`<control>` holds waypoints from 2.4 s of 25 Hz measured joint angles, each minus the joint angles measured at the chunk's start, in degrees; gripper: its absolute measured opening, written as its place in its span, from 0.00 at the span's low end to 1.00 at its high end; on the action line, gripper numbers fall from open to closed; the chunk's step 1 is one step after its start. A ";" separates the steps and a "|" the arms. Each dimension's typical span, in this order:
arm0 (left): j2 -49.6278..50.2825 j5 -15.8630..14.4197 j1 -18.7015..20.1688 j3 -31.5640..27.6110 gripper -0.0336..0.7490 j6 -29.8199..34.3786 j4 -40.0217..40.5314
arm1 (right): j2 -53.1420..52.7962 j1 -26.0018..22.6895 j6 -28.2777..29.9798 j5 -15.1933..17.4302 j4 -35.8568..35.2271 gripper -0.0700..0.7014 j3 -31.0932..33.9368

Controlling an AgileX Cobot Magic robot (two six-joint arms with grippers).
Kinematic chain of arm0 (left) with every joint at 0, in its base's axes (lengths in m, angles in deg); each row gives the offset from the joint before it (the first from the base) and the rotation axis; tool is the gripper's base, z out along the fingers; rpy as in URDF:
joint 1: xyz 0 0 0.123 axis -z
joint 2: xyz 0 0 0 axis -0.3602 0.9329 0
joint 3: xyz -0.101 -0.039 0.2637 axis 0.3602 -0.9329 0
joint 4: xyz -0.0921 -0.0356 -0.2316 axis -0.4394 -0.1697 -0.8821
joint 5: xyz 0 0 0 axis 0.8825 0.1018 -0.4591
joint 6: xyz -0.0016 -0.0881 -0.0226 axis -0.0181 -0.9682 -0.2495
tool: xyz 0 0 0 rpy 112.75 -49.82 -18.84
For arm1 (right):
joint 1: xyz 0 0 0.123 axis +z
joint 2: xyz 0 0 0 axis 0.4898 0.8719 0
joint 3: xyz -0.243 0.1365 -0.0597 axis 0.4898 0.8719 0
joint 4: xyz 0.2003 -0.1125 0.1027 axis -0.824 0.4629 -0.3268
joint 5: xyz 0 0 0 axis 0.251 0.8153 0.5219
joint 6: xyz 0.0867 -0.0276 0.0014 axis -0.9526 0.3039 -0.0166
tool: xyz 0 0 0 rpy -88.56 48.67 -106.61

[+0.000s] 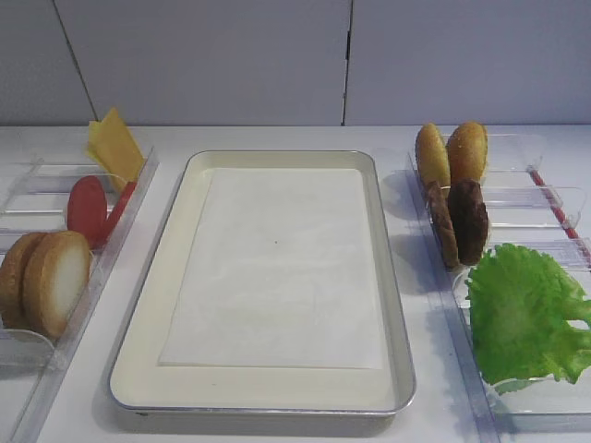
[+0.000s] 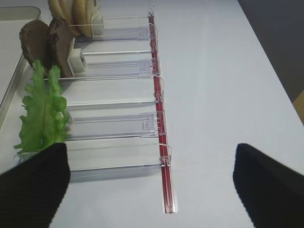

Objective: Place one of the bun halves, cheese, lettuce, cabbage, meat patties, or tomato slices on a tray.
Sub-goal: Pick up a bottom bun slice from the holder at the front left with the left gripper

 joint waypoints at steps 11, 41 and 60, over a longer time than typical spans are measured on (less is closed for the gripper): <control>0.00 0.00 0.00 0.00 0.90 0.00 0.00 | 0.00 0.00 0.00 0.00 0.00 0.99 0.00; 0.00 0.00 0.00 0.00 0.90 0.00 -0.71 | 0.00 0.00 0.10 0.00 0.00 0.99 0.00; 32.10 5.90 0.00 9.94 0.90 15.36 -25.99 | 0.00 0.00 0.10 0.00 0.00 0.99 0.00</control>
